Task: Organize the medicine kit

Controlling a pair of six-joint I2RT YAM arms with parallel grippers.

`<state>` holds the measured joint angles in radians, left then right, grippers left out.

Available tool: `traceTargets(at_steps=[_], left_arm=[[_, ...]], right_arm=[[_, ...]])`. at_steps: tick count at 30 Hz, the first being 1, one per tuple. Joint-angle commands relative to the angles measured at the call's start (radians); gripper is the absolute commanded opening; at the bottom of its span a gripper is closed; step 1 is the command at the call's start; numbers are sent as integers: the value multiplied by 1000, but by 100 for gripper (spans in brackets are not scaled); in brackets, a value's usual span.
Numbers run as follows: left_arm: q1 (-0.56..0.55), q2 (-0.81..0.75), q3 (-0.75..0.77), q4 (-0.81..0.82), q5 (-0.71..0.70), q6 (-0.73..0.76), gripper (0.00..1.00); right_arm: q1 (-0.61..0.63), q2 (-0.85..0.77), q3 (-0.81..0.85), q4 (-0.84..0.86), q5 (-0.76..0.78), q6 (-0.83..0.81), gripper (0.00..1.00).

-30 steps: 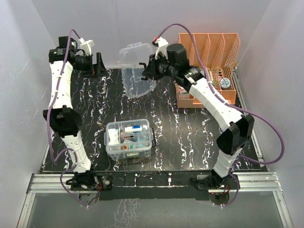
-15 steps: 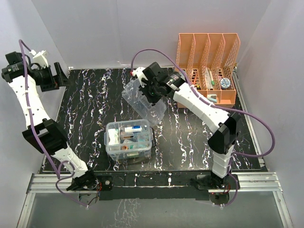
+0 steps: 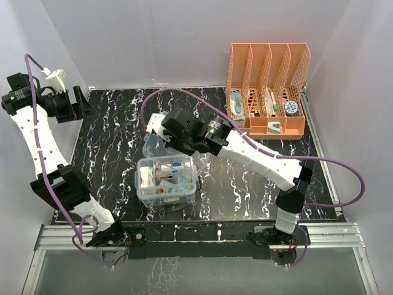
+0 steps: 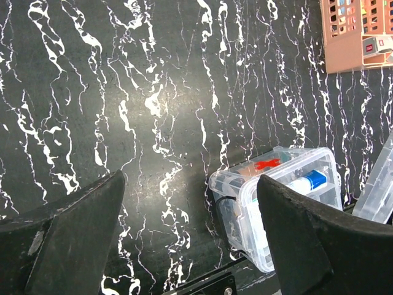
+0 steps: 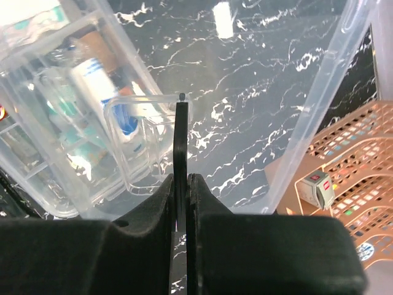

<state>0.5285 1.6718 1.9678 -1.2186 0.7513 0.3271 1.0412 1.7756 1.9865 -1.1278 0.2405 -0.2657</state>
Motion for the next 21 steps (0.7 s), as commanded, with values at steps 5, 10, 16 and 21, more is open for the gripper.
traceTargets(at_steps=[5,10,16,21], left_arm=[[9,-40,-9,-35,75,26,86],[11,-42,-15,-29,89,16,86],[18,-55,-48,-18,95,9,85],[29,-80,-83,4,104,0,85]], right_arm=[[62,-19,14,44,2,-121,0],[72,-7,-6,34,-74,-214,0],[72,90,52,-12,-174,-312,0],[78,182,115,-32,-247,-358,0]])
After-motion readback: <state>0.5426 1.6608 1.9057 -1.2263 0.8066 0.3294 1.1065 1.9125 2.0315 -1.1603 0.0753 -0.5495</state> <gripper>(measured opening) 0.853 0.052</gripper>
